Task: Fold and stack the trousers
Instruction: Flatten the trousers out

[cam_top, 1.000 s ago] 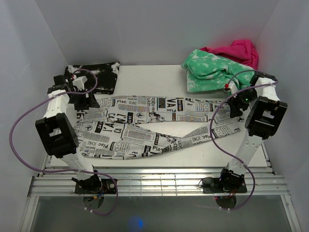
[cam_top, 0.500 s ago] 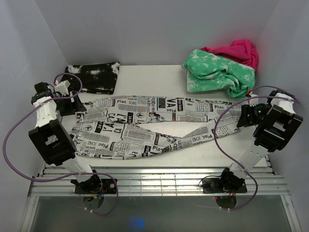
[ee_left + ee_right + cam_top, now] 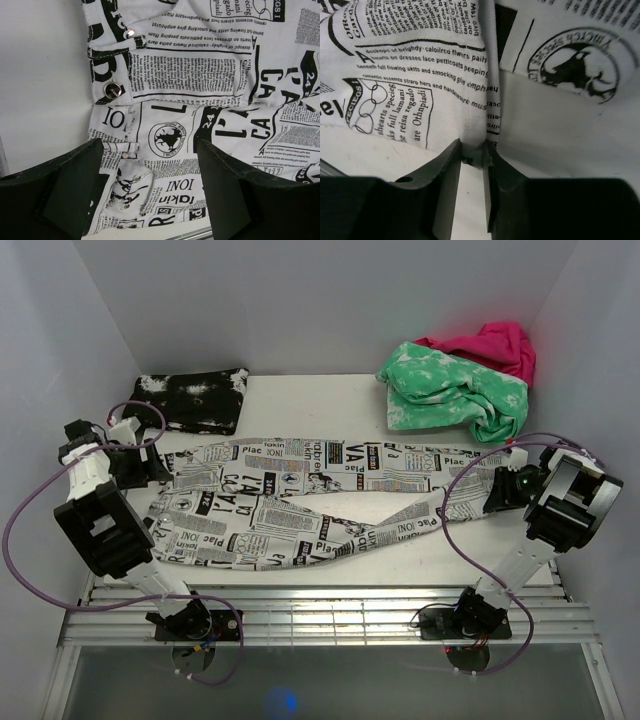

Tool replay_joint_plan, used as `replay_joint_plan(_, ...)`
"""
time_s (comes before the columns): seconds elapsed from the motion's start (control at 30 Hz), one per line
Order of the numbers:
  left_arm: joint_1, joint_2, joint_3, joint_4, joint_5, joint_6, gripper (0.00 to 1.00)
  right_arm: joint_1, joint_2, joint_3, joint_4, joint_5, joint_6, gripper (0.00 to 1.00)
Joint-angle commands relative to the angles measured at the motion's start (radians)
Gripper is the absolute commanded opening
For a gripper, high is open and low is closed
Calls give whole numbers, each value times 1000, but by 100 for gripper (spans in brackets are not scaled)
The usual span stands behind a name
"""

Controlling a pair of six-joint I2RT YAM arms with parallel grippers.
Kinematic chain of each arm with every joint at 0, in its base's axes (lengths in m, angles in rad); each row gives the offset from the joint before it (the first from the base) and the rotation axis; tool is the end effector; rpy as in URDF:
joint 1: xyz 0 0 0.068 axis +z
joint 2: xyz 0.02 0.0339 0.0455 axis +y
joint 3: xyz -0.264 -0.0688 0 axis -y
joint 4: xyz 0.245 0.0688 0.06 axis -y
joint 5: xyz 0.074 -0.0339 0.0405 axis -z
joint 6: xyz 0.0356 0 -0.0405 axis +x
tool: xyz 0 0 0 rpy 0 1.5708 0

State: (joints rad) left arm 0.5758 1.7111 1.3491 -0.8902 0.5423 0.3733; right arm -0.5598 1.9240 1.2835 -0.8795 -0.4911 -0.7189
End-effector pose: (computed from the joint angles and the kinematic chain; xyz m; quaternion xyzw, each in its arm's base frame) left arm 0.2952 0.1697 0.2450 -0.0539 0.9507 -0.1654 0.2568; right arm 0.3046 -0.1711 0.1576 -0.0832 0.9661 0.1803 0.1648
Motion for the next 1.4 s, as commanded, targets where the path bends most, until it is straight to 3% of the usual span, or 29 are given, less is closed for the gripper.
replay_joint_plan(0.0,9,1,13,-1,28,27,87,1,-66,-41,-7,-1,-27,26)
replay_joint_plan(0.07,13,7,4,8,30,29,87,-2,-88,-47,-30,3,-39,10)
replay_joint_plan(0.1,15,5,-5,10,30,30,87,-8,-112,-44,-41,5,-51,8)
replay_joint_plan(0.43,71,54,-36,8,-10,130,82,-192,-184,146,-337,71,-263,8)
replay_joint_plan(0.53,79,59,-65,8,-30,180,80,-249,-201,51,-314,164,-316,8)
replay_joint_plan(0.8,88,-5,-169,-101,-33,334,79,-285,-250,-217,-213,215,-439,8)
replay_joint_plan(1.1,194,-116,-278,-102,-103,436,80,-331,-299,-184,-113,330,-488,8)
replay_joint_plan(1.33,254,-102,-277,-96,-101,481,74,-339,-296,-187,-102,378,-528,8)
replay_joint_plan(1.37,256,-97,-256,-96,-79,475,74,-338,-295,-168,-113,372,-536,14)
